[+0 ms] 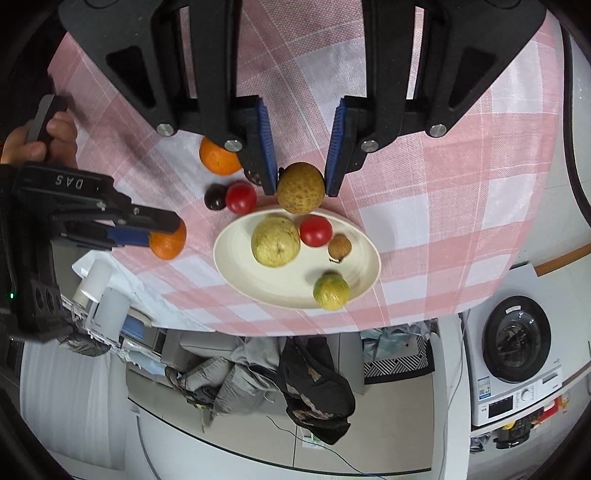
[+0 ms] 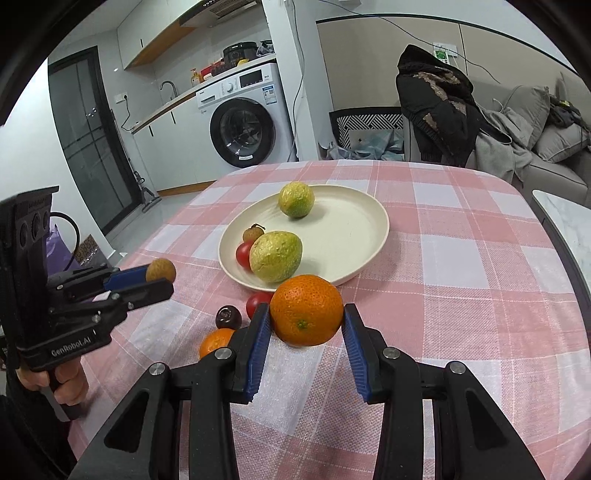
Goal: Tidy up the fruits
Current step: 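Carry the orange and brown fruit over the cream plate and open both tools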
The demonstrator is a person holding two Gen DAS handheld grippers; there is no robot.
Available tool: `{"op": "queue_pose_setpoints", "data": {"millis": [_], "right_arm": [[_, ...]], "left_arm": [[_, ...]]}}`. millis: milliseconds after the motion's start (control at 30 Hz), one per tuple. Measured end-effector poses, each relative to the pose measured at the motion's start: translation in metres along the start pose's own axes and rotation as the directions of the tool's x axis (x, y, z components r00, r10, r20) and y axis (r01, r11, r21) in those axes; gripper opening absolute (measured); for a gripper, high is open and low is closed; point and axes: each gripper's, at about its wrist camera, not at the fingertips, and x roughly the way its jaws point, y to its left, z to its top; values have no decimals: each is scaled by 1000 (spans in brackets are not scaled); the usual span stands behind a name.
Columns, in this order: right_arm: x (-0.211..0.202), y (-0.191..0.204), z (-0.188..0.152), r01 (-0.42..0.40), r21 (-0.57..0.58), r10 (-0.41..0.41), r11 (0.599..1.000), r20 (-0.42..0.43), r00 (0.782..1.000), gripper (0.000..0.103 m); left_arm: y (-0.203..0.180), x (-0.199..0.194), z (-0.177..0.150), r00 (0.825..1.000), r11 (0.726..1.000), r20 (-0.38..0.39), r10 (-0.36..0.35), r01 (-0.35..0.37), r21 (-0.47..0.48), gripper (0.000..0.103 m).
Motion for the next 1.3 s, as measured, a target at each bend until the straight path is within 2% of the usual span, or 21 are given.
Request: {"op": "queue_pose_setpoints", "data": {"millis": [667, 1300], "right_arm": [[-2, -8, 32, 22, 0, -22, 1000, 44, 999, 40], [38, -21, 53, 23, 32, -23, 999, 9, 1000, 40]], "left_arm": [[24, 21, 38, 999, 998, 32, 29, -27, -51, 23], [41, 79, 57, 998, 996, 1, 61, -60, -71, 23]]}}
